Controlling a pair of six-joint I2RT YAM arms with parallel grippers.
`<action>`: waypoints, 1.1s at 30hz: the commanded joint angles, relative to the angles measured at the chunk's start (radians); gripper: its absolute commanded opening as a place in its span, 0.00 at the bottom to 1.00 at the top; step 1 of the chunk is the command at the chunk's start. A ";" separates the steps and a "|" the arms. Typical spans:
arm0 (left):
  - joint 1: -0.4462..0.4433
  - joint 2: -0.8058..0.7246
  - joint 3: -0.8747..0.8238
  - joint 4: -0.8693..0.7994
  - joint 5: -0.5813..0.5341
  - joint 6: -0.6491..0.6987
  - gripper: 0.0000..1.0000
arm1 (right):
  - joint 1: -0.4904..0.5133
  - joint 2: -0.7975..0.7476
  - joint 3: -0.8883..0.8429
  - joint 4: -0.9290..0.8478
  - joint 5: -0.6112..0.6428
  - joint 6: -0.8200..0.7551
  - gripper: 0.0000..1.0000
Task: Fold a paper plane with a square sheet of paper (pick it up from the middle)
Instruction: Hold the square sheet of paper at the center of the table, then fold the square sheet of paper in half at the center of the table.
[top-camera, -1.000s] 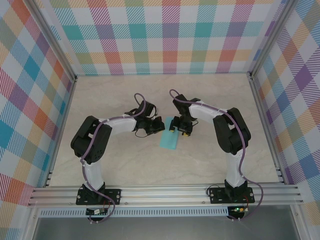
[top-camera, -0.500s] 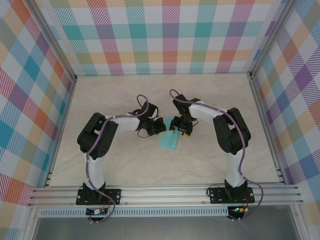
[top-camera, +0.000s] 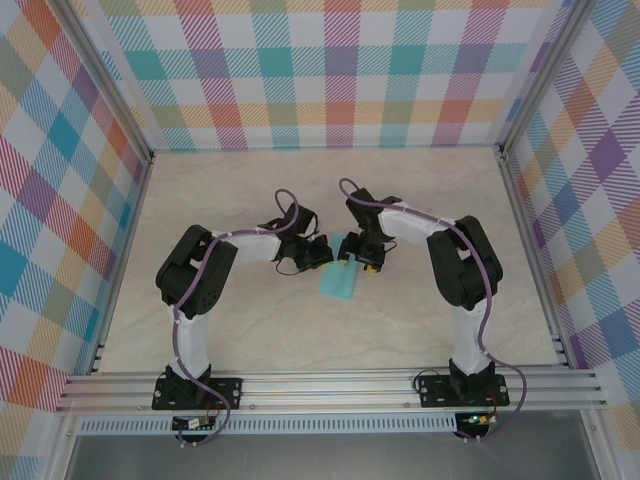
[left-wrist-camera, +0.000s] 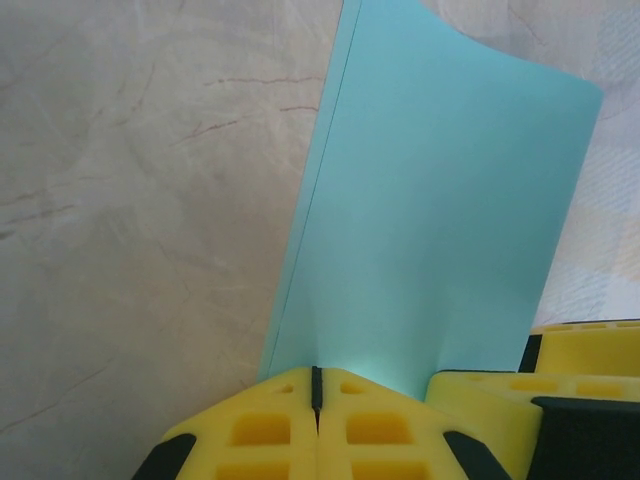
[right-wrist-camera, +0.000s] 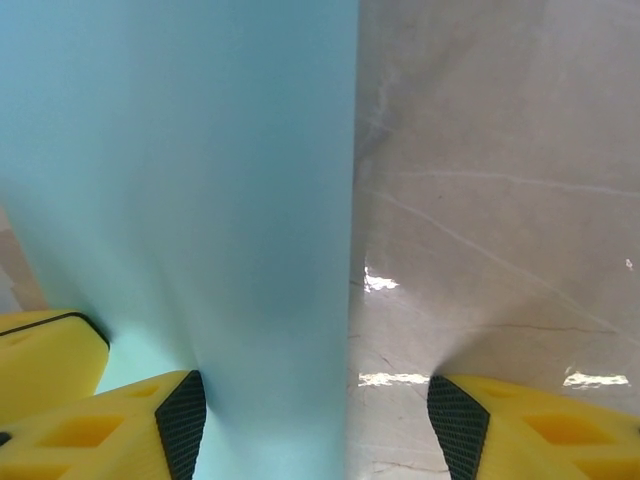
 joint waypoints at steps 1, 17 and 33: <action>-0.021 0.020 -0.035 -0.065 -0.070 0.003 0.00 | -0.037 -0.022 -0.051 -0.022 0.047 -0.020 0.67; -0.022 0.023 -0.027 -0.063 -0.061 0.020 0.00 | -0.094 -0.268 -0.318 0.394 -0.342 0.047 0.28; -0.022 0.036 -0.018 -0.074 -0.056 0.027 0.00 | -0.102 -0.211 -0.365 0.561 -0.472 0.114 0.20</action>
